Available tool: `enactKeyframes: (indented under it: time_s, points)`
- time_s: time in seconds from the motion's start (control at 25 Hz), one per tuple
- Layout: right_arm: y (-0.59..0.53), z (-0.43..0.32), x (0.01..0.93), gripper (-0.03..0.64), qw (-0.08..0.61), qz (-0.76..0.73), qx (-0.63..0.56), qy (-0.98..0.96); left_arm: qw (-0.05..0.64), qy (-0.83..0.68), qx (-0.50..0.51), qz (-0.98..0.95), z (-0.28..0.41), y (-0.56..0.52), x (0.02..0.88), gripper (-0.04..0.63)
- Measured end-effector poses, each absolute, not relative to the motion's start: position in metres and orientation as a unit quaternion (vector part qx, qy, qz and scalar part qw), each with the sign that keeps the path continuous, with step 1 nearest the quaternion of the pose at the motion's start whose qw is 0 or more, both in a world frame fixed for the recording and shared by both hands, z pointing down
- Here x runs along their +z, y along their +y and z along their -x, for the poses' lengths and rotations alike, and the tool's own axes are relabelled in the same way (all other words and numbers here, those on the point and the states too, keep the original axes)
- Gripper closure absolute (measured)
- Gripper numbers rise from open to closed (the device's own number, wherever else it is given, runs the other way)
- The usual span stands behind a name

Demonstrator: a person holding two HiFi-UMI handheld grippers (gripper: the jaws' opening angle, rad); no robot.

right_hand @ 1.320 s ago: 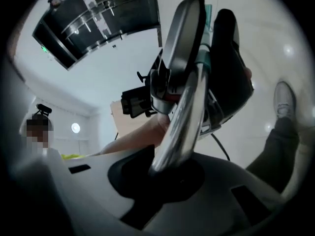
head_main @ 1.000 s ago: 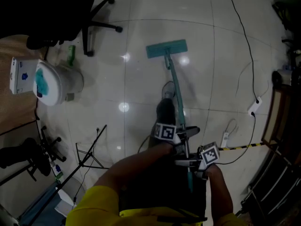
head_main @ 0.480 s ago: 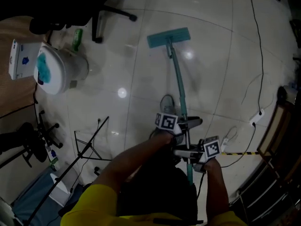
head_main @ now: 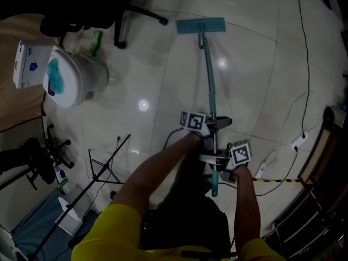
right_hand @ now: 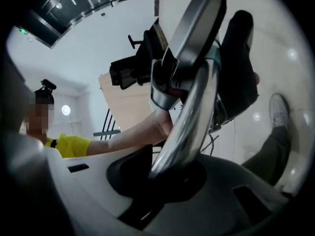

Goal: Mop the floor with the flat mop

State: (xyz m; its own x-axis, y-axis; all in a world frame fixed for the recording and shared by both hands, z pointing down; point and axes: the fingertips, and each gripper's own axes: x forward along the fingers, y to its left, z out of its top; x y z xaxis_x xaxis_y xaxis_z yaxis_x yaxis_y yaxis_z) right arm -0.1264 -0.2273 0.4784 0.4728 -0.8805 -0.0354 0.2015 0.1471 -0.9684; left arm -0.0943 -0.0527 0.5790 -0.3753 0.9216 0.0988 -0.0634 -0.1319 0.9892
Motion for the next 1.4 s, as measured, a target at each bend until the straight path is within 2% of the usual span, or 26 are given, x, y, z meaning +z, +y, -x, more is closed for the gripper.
enactKeyframes:
  time_s: [0.16,0.24,0.32,0.44,0.64,0.76,0.88,1.08,1.4]
  points:
    - [-0.283,0.265,0.41,0.534,0.68,0.459,-0.454,0.347,0.392,0.474,0.67,-0.416,0.226,-0.119,0.529,0.434]
    - [-0.296,0.328,0.374,0.528,0.677,0.432,-0.484,0.348,0.417,0.431,0.686,-0.412,0.292,-0.144,0.501,0.439]
    - [-0.304,0.361,0.357,0.52,0.661,0.424,-0.508,0.353,0.452,0.398,0.682,-0.415,0.324,-0.159,0.487,0.456]
    - [-0.31,0.347,0.371,0.517,0.646,0.436,-0.503,0.374,0.461,0.405,0.66,-0.433,0.307,-0.164,0.501,0.435]
    - [-0.294,0.244,0.456,0.509,0.596,0.504,-0.48,0.4,0.452,0.452,0.614,-0.463,0.183,-0.144,0.566,0.422]
    - [-0.281,0.179,0.508,0.517,0.616,0.523,-0.448,0.382,0.41,0.481,0.607,-0.483,0.11,-0.133,0.608,0.422]
    - [-0.282,0.146,0.52,0.526,0.632,0.523,-0.433,0.373,0.411,0.496,0.598,-0.477,0.076,-0.128,0.619,0.423]
    - [-0.301,0.186,0.489,0.548,0.655,0.483,-0.45,0.368,0.454,0.448,0.615,-0.465,0.117,-0.145,0.595,0.471]
    - [-0.299,0.339,0.394,0.537,0.655,0.434,-0.5,0.364,0.462,0.404,0.661,-0.433,0.286,-0.155,0.52,0.471]
